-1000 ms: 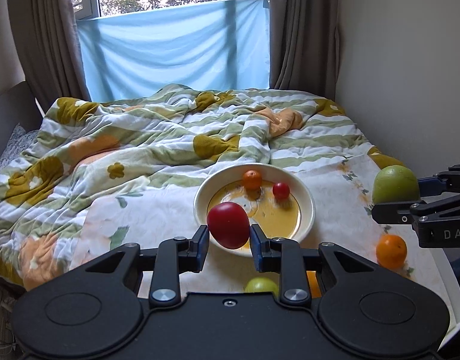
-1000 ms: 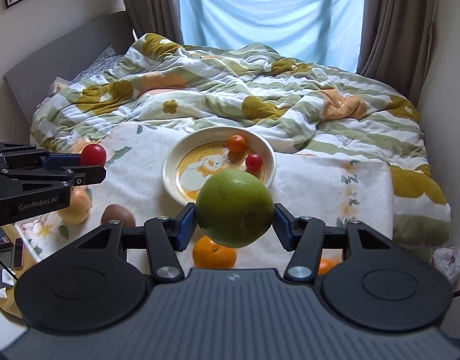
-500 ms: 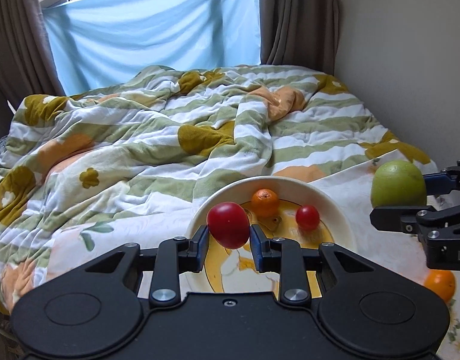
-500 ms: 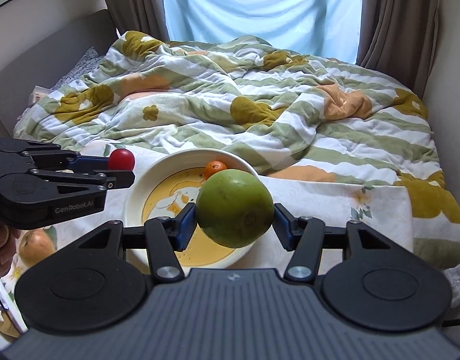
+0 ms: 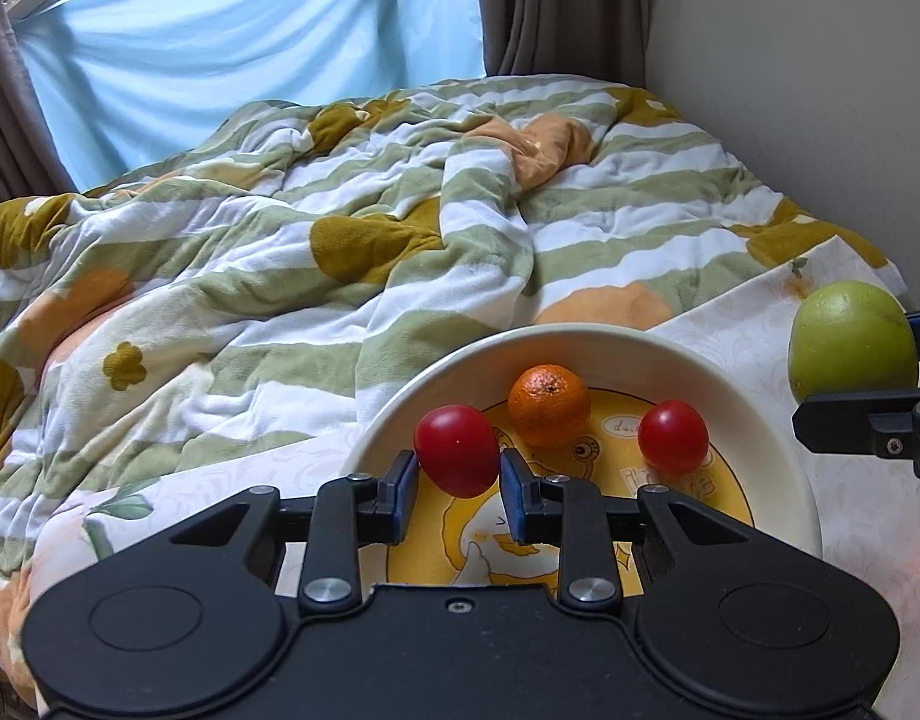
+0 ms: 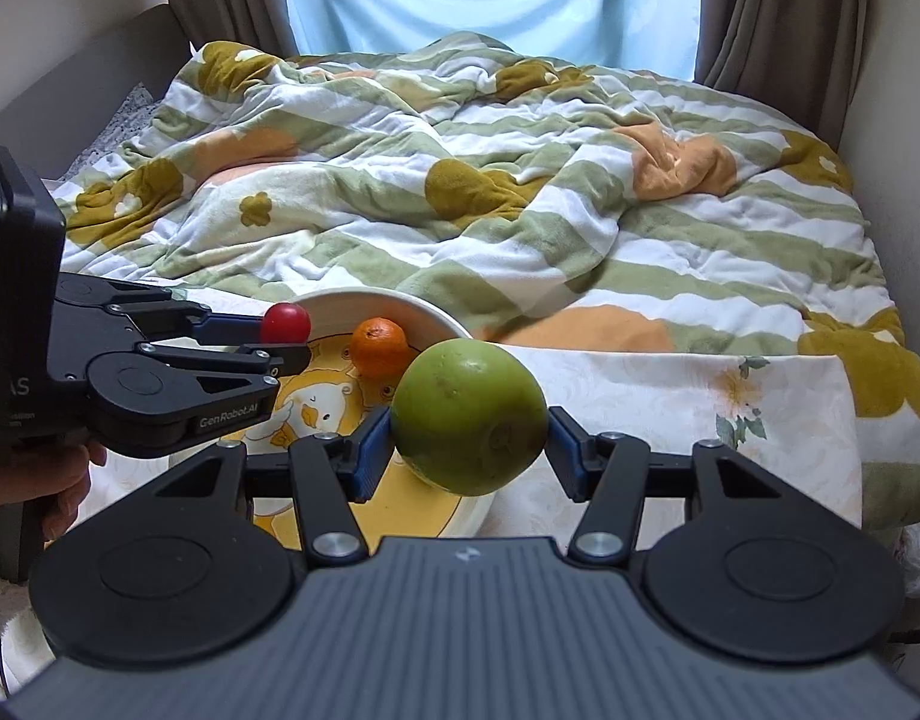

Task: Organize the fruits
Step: 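Carry the green apple in the right tool to the bowl while the left tool drops the tomato in, then lower the green apple into the bowl and open the right tool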

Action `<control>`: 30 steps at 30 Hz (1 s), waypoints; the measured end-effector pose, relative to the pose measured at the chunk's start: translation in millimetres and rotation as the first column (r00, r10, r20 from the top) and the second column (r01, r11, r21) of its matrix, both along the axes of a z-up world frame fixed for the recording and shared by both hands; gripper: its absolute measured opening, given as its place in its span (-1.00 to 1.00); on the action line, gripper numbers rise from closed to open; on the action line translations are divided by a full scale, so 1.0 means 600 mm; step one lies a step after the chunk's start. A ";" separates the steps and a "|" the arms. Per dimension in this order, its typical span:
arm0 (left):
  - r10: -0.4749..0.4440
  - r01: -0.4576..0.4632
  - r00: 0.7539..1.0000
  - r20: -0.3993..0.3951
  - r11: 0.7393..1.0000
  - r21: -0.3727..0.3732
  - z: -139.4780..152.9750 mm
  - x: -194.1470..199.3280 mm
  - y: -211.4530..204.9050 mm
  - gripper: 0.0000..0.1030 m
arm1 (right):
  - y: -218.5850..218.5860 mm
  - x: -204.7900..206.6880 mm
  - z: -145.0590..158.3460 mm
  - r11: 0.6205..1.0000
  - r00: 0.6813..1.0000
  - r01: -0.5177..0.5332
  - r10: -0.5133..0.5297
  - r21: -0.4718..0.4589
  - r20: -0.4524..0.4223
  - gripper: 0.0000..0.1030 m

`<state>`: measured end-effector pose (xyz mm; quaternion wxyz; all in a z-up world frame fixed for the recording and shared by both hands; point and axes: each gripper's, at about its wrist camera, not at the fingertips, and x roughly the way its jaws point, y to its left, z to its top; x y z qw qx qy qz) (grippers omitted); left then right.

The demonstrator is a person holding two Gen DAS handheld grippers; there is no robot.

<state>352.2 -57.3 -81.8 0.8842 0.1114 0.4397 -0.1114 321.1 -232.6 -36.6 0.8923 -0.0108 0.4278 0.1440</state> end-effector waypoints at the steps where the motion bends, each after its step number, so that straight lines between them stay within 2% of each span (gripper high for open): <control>1: -0.006 0.006 1.000 -0.002 1.000 0.001 -0.002 0.001 -0.001 -0.35 | -0.001 0.001 -0.002 1.000 1.000 0.004 -0.004 -0.001 -0.002 0.36; 3: -0.016 0.016 1.000 -0.001 1.000 0.008 -0.003 0.000 -0.005 -0.14 | -0.004 0.003 -0.003 1.000 1.000 0.012 -0.012 0.000 -0.006 0.36; 5: -0.025 0.025 1.000 0.005 1.000 0.016 0.000 -0.005 -0.007 0.40 | -0.006 0.004 -0.003 1.000 1.000 0.019 -0.019 -0.001 -0.007 0.36; 7: -0.037 0.036 0.999 0.033 0.999 0.029 0.008 -0.018 -0.006 0.61 | -0.009 0.006 -0.002 1.000 1.000 0.025 -0.025 -0.002 -0.007 0.36; 9: -0.047 0.046 0.998 0.050 0.998 0.033 0.018 -0.032 -0.004 0.67 | -0.011 0.006 0.000 1.000 1.000 0.026 -0.026 -0.002 -0.005 0.36; 14: -0.037 0.037 0.998 0.046 0.999 -0.011 0.037 -0.066 0.010 0.86 | -0.012 0.005 0.004 1.000 1.000 0.012 -0.012 -0.004 -0.004 0.36; 20: -0.013 0.014 1.000 0.028 0.999 -0.047 0.049 -0.099 0.019 0.89 | 0.005 0.005 -0.008 0.999 0.999 -0.029 0.029 -0.015 -0.016 0.36; 30: 0.020 -0.020 1.000 -0.001 0.999 -0.042 0.039 -0.150 0.035 0.93 | 0.054 0.003 -0.060 0.993 0.991 -0.113 0.111 -0.018 -0.070 0.36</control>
